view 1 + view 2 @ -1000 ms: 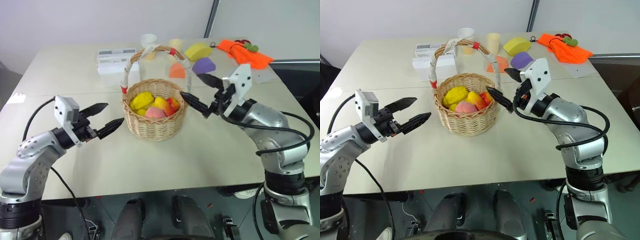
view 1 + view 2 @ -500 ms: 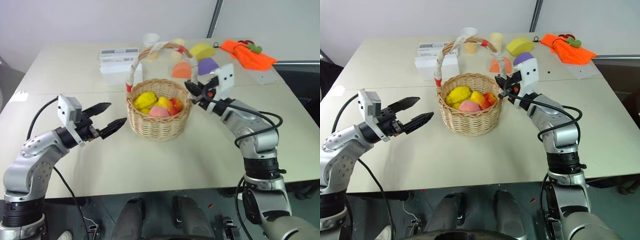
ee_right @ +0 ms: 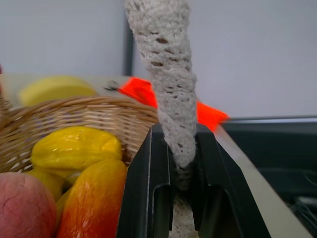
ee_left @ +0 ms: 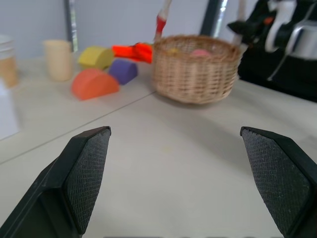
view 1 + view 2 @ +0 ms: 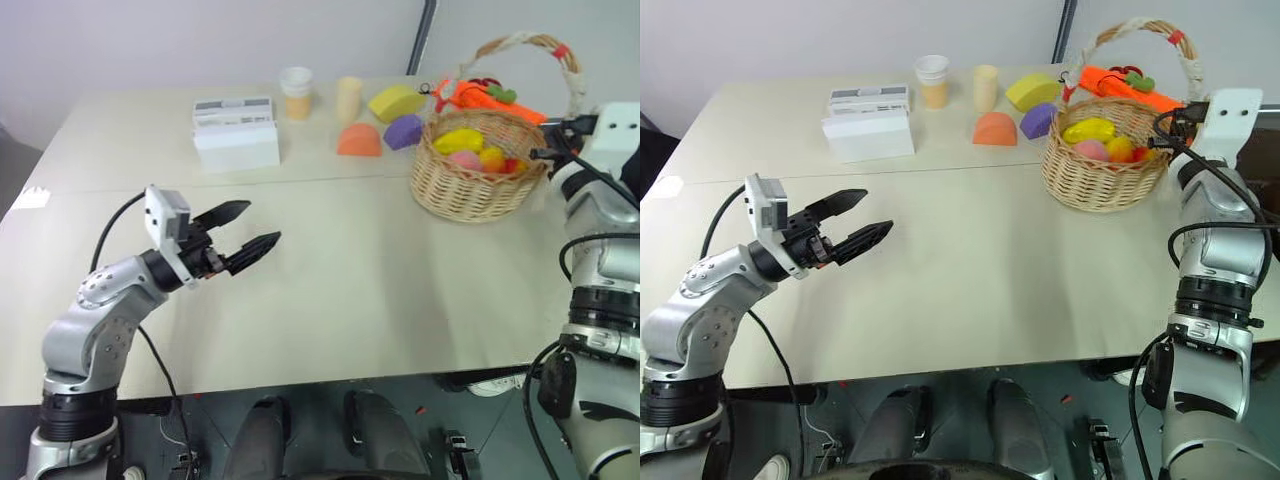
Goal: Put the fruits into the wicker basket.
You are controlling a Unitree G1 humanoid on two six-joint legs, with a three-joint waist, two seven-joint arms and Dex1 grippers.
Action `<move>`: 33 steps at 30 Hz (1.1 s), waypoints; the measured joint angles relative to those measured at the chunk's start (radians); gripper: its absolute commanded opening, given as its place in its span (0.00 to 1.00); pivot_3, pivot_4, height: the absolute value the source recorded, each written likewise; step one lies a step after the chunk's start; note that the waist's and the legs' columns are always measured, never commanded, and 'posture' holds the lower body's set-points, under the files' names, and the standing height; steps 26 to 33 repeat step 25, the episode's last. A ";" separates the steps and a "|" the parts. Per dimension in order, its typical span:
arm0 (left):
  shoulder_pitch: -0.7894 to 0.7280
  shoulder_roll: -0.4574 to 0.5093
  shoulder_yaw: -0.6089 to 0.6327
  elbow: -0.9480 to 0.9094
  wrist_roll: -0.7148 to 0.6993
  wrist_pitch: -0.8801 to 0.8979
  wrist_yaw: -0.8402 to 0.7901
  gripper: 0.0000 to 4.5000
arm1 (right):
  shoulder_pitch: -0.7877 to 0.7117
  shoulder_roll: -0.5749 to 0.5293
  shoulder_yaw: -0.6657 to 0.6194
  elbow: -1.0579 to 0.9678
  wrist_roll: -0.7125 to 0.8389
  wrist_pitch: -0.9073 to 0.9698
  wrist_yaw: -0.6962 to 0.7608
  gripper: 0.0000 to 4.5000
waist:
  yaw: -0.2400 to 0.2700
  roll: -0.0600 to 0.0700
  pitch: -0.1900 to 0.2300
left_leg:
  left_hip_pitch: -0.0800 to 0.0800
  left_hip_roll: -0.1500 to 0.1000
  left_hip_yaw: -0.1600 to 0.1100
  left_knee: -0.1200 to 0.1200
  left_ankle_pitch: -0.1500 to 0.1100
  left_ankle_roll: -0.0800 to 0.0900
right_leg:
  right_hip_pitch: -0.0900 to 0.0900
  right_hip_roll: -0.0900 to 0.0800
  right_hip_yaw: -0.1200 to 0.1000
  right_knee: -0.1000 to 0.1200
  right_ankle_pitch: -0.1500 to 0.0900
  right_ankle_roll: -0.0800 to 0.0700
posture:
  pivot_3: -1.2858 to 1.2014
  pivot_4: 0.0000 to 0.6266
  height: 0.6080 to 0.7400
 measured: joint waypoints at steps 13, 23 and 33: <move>0.071 0.029 0.001 0.015 0.068 -0.027 0.029 1.00 | 0.332 0.000 -0.145 -0.251 0.125 -0.085 0.126 0.86 | 0.017 0.001 -0.001 | 0.001 0.000 -0.001 0.001 0.000 0.001 | 0.001 -0.001 0.000 0.002 0.000 0.000 | 0.52 0.24 1.00; 0.187 0.026 0.074 0.272 0.307 -0.268 0.152 1.00 | 0.727 0.015 0.046 -0.543 0.224 -0.116 0.505 0.86 | 0.009 0.002 -0.001 | 0.015 0.004 0.001 -0.001 -0.001 0.002 | 0.014 0.001 0.001 0.000 -0.005 -0.008 | 0.52 0.24 1.00; 0.210 0.021 0.089 0.286 0.306 -0.285 0.156 1.00 | 0.705 0.016 0.066 -0.540 0.216 -0.120 0.511 0.86 | 0.015 0.002 -0.001 | 0.015 0.004 0.001 0.000 -0.001 0.002 | 0.014 0.000 0.001 -0.001 -0.005 -0.008 | 0.52 0.24 1.00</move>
